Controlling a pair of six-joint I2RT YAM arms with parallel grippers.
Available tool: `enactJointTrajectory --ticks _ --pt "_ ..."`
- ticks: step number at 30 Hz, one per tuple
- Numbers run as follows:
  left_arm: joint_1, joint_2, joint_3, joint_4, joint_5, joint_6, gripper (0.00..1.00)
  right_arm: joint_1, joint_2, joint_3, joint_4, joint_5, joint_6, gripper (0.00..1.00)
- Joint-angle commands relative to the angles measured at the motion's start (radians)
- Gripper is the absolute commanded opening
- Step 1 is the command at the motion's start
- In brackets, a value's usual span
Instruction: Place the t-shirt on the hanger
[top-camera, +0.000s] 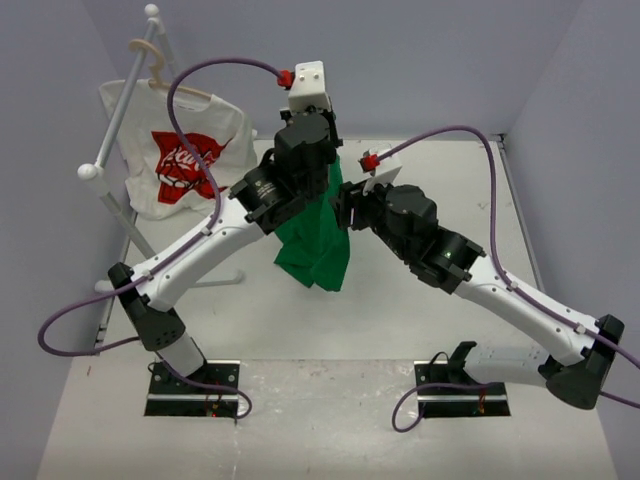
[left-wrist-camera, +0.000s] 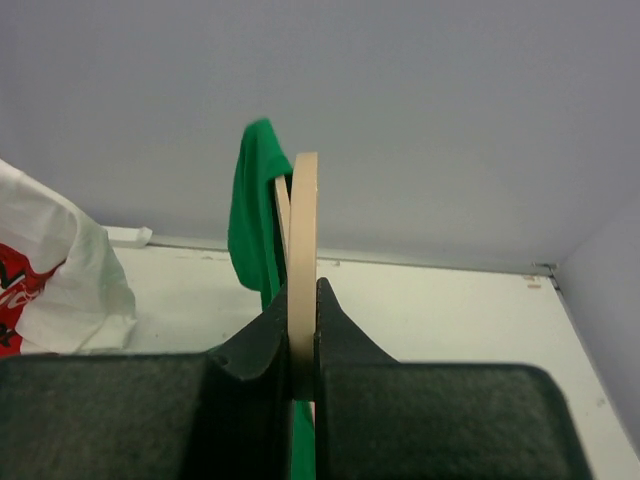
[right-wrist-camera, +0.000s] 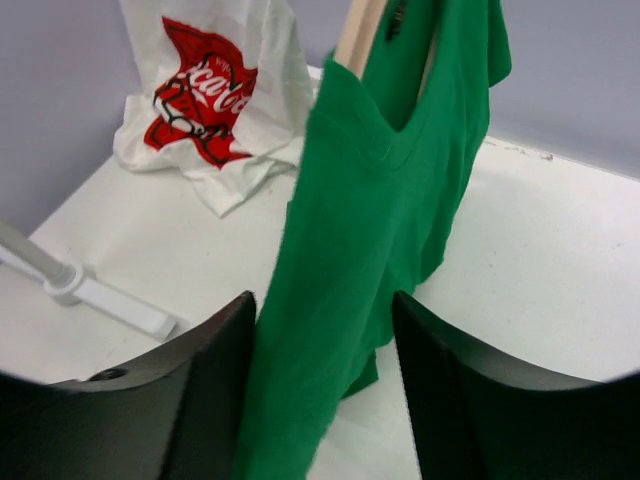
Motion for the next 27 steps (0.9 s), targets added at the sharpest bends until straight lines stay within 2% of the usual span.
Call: enactJointTrajectory --ticks 1,4,8,17,27 --pt "0.065 -0.127 -0.062 0.049 0.111 -0.103 0.00 -0.018 -0.158 -0.128 0.153 -0.007 0.069 0.62" --pt "0.088 -0.149 -0.119 0.059 0.121 -0.117 0.00 -0.018 -0.194 -0.174 0.195 -0.028 0.085 0.63" --pt "0.089 -0.166 -0.172 0.072 0.103 -0.162 0.00 -0.017 -0.120 -0.094 0.144 -0.011 0.056 0.63" --pt "0.089 -0.147 -0.142 0.005 0.075 -0.194 0.00 -0.016 0.013 0.042 0.117 -0.065 0.009 0.62" --pt "0.089 -0.140 -0.166 -0.001 0.051 -0.250 0.00 -0.016 0.068 0.022 0.178 -0.108 0.086 0.60"
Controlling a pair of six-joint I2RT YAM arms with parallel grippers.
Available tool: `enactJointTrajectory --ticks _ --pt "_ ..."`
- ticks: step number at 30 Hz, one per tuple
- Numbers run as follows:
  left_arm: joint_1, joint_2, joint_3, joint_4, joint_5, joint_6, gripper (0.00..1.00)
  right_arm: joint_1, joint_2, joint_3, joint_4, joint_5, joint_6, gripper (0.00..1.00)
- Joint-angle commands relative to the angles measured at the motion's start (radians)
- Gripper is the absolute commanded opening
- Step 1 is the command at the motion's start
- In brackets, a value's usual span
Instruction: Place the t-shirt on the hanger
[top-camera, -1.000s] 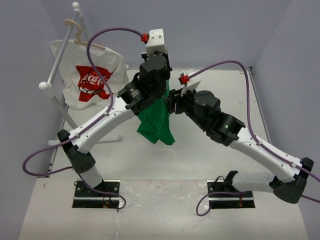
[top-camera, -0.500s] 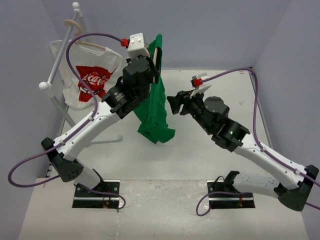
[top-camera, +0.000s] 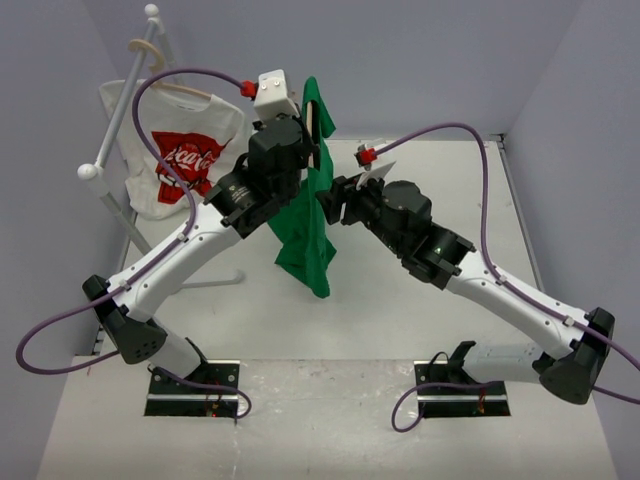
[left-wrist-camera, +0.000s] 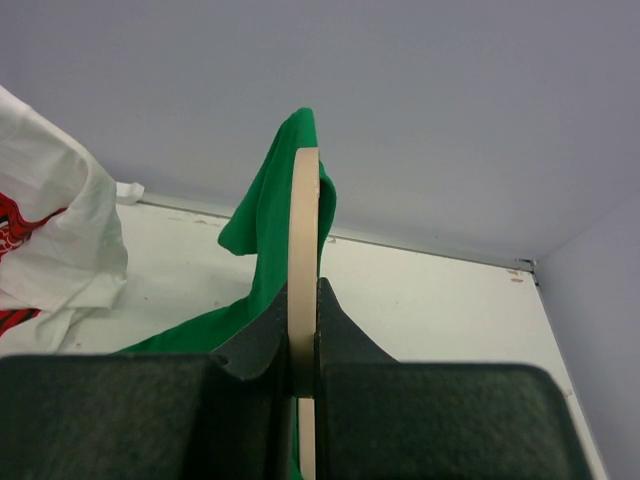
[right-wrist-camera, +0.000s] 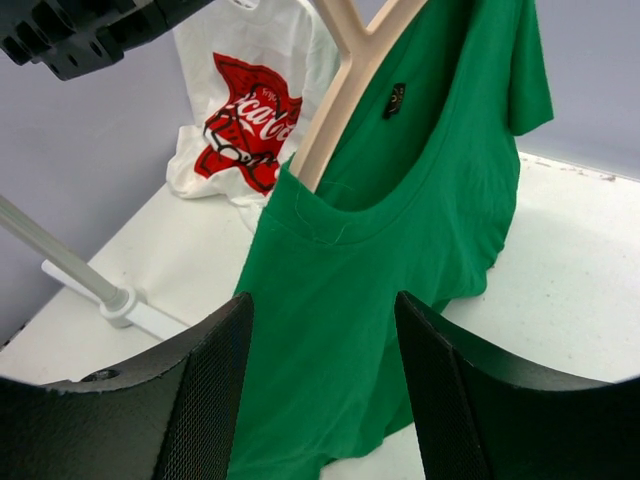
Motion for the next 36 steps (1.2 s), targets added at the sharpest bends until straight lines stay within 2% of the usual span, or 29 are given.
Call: enactJointTrajectory --ticks 1,11,23,36 --pt "0.001 -0.010 0.006 0.047 -0.044 -0.070 0.00 0.000 0.032 0.027 0.080 -0.030 0.040 0.60" --pt "0.000 -0.013 0.004 0.018 -0.084 -0.114 0.00 0.000 0.114 0.014 0.129 0.026 0.055 0.59" --pt "0.003 -0.017 -0.052 0.065 -0.101 -0.100 0.00 0.013 -0.042 -0.074 0.179 0.020 0.118 0.57" --pt "0.003 -0.002 -0.031 0.050 -0.085 -0.120 0.00 0.014 0.143 0.028 0.119 0.025 0.085 0.57"
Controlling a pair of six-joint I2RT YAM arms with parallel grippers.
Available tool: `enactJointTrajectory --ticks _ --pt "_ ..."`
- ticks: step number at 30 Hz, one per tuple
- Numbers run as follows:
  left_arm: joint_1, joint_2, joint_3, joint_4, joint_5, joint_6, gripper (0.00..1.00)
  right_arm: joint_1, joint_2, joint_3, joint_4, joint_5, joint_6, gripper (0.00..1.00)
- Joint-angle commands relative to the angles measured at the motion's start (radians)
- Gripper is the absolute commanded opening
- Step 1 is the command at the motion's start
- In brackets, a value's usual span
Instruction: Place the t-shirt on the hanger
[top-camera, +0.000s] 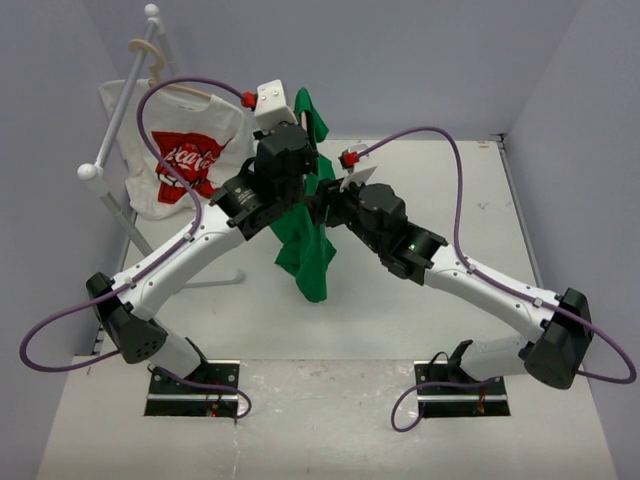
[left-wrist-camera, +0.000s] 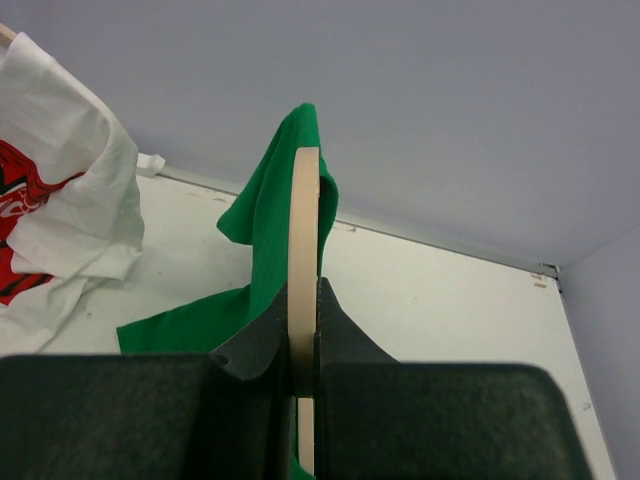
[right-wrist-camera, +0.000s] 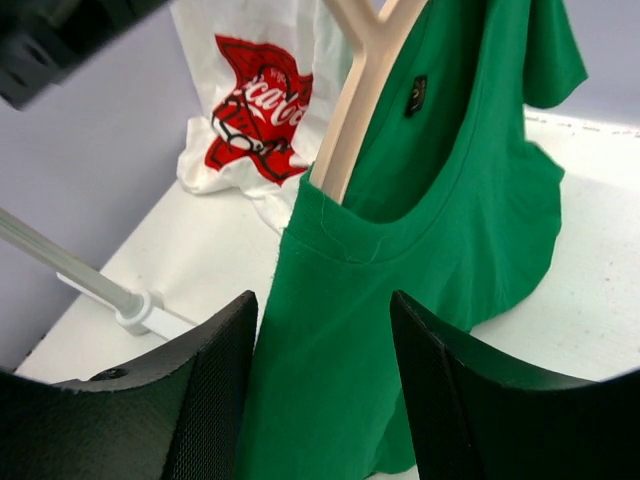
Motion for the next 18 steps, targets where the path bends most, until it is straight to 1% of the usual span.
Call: enactJointTrajectory --ticks 1,5,7,8,9,12,14,17,18 --pt "0.002 -0.003 0.027 0.067 -0.024 -0.035 0.00 0.006 0.062 0.086 -0.010 0.022 -0.009 0.57" --pt "0.002 -0.002 0.025 0.066 -0.026 -0.028 0.00 0.012 0.088 0.108 -0.019 0.066 -0.024 0.56" --pt "0.002 -0.002 0.026 0.067 -0.020 -0.022 0.00 0.013 0.105 0.120 -0.026 0.112 -0.037 0.55" --pt "0.002 -0.002 0.026 0.069 -0.015 -0.019 0.00 0.013 0.108 0.119 -0.026 0.150 -0.044 0.52" --pt "0.002 -0.002 0.027 0.067 -0.015 -0.015 0.00 0.013 0.111 0.117 -0.022 0.150 -0.053 0.52" --pt "0.002 -0.006 0.029 0.056 -0.008 -0.008 0.00 0.015 0.137 0.133 -0.029 0.190 -0.092 0.32" --pt "0.002 -0.012 0.028 0.048 -0.005 -0.001 0.00 0.012 0.153 0.149 -0.046 0.216 -0.113 0.24" --pt "0.002 -0.022 0.029 0.046 0.008 0.022 0.00 0.013 0.168 0.143 -0.044 0.238 -0.142 0.17" --pt "0.002 -0.025 0.030 0.046 0.008 0.031 0.00 0.010 0.168 0.139 -0.037 0.238 -0.153 0.14"
